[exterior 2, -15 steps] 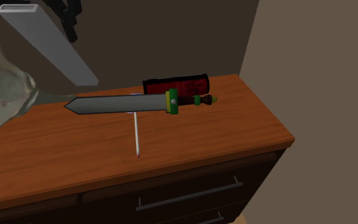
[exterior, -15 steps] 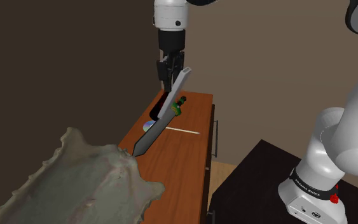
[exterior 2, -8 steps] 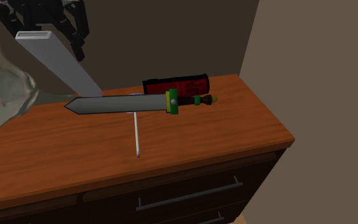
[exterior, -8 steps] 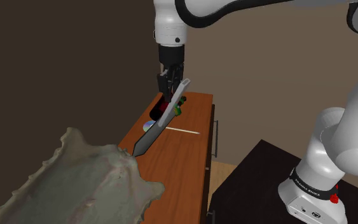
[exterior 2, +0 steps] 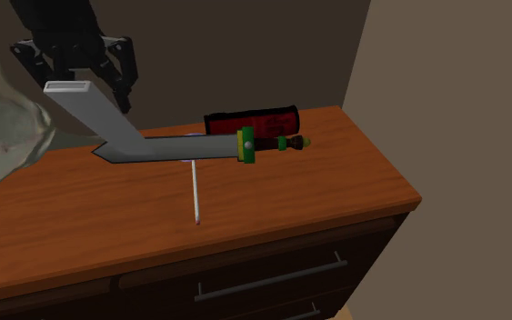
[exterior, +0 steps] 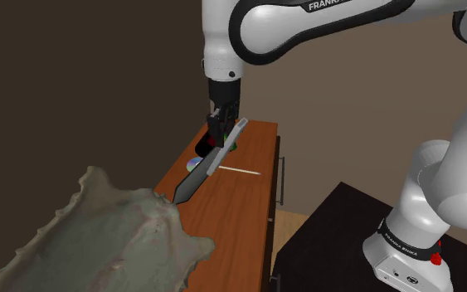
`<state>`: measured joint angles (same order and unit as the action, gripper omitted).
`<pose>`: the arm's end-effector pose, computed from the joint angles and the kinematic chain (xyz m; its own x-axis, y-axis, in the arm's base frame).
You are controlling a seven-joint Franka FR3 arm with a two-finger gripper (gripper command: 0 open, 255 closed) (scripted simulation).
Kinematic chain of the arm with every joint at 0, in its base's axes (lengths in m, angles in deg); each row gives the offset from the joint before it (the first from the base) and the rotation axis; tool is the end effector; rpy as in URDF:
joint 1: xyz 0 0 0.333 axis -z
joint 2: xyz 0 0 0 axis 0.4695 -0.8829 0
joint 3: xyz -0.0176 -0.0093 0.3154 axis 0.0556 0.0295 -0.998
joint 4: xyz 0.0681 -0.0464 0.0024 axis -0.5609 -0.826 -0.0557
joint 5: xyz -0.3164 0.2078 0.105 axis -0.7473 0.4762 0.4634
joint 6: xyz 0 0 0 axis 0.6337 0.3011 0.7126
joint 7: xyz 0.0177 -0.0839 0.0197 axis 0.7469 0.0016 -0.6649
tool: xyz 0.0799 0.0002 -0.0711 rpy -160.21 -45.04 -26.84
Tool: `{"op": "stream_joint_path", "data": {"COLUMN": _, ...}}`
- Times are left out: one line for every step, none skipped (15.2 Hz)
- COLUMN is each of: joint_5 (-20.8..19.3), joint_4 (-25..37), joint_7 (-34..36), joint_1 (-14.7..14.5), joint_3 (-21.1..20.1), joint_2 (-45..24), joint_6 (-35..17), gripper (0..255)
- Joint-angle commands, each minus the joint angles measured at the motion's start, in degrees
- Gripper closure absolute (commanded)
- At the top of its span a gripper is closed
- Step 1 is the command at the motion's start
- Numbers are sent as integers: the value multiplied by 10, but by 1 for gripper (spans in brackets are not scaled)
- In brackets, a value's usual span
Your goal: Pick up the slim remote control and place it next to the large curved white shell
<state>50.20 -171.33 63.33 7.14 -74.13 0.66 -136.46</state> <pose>0.4514 0.2941 0.5172 0.9192 0.3938 0.0003 0.3938 -0.9191 0.0109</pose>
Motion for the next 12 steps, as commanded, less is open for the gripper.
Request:
{"op": "stream_joint_path", "data": {"joint_5": 0, "joint_4": -14, "joint_7": 0, "joint_1": 0, "joint_3": 0, "joint_2": -1, "joint_6": -16, "gripper": 255}}
{"op": "stream_joint_path", "data": {"joint_5": 0, "joint_4": -21, "joint_7": 1, "joint_1": 0, "joint_3": 0, "joint_2": -2, "joint_6": -23, "gripper": 255}}
{"op": "stream_joint_path", "data": {"joint_5": -1, "joint_4": -27, "joint_7": 1, "joint_1": 0, "joint_3": -1, "joint_2": -4, "joint_6": -31, "gripper": 255}}
{"op": "stream_joint_path", "data": {"joint_5": -1, "joint_4": -33, "joint_7": 1, "joint_1": 0, "joint_3": -1, "joint_2": -5, "joint_6": -39, "gripper": 255}}
{"op": "stream_joint_path", "data": {"joint_5": -1, "joint_4": -40, "joint_7": 1, "joint_1": 0, "joint_3": -1, "joint_2": -6, "joint_6": -46, "gripper": 255}}
{"op": "stream_joint_path", "data": {"joint_5": -2, "joint_4": -46, "joint_7": 2, "joint_1": -1, "joint_3": -1, "joint_2": -8, "joint_6": -54, "gripper": 255}}
{"op": "stream_joint_path", "data": {"joint_5": -2, "joint_4": -52, "joint_7": 2, "joint_1": -1, "joint_3": -1, "joint_2": -9, "joint_6": -61, "gripper": 255}}
{"op": "stream_joint_path", "data": {"joint_5": -2, "joint_4": -57, "joint_7": 2, "joint_1": -1, "joint_3": -1, "joint_2": -11, "joint_6": -69, "gripper": 255}}
{"op": "stream_joint_path", "data": {"joint_5": -3, "joint_4": -63, "joint_7": 3, "joint_1": -1, "joint_3": -1, "joint_2": -13, "joint_6": -76, "gripper": 255}}
{"op": "stream_joint_path", "data": {"joint_5": -3, "joint_4": -69, "joint_7": 3, "joint_1": -1, "joint_3": -1, "joint_2": -15, "joint_6": -84, "gripper": 255}}
{"op": "stream_joint_path", "data": {"joint_5": -4, "joint_4": -74, "joint_7": 4, "joint_1": -1, "joint_3": -2, "joint_2": -17, "joint_6": -91, "gripper": 255}}
{"op": "stream_joint_path", "data": {"joint_5": -4, "joint_4": -79, "joint_7": 4, "joint_1": -1, "joint_3": -2, "joint_2": -20, "joint_6": -99, "gripper": 255}}
